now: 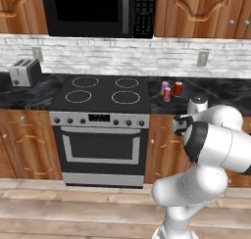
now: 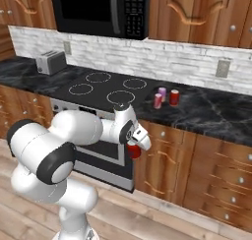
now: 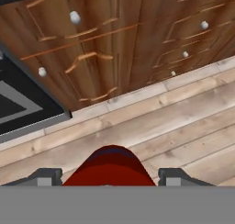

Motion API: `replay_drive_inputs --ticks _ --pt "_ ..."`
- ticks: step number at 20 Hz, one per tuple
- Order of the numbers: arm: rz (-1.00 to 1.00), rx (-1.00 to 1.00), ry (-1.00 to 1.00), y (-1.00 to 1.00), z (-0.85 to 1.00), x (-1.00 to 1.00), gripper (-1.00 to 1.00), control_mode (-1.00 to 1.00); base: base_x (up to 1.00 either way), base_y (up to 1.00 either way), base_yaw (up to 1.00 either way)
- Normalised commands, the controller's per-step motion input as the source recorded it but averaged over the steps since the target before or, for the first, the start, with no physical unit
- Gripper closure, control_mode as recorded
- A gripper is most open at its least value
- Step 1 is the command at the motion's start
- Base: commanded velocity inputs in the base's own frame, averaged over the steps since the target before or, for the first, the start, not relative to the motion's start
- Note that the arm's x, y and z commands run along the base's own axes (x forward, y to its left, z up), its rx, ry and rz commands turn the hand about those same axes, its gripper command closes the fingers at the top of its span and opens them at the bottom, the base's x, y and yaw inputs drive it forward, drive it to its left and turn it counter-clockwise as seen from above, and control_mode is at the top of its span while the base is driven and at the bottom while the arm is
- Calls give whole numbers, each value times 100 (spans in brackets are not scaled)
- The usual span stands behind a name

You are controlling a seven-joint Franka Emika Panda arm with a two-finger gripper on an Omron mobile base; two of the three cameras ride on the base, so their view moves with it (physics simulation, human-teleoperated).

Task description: Four empty soda cans are scattered around the kitchen. Gather all the cans and cluster them next to the stove for recycling.

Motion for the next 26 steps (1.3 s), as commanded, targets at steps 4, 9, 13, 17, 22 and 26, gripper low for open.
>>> replay_drive_inputs --ticks 4,9,13,17,22,26 --pt "0 0 0 0 0 0 100 100 32 -50 0" --pt "0 0 0 0 0 0 100 100 44 -43 0" --pt "0 0 0 0 0 0 100 100 40 -43 0" --pt "0 0 0 0 0 0 100 100 38 -43 0" --pt "0 0 0 0 0 0 100 100 36 -44 0" --pt "0 0 0 0 0 0 100 100 35 -44 1"
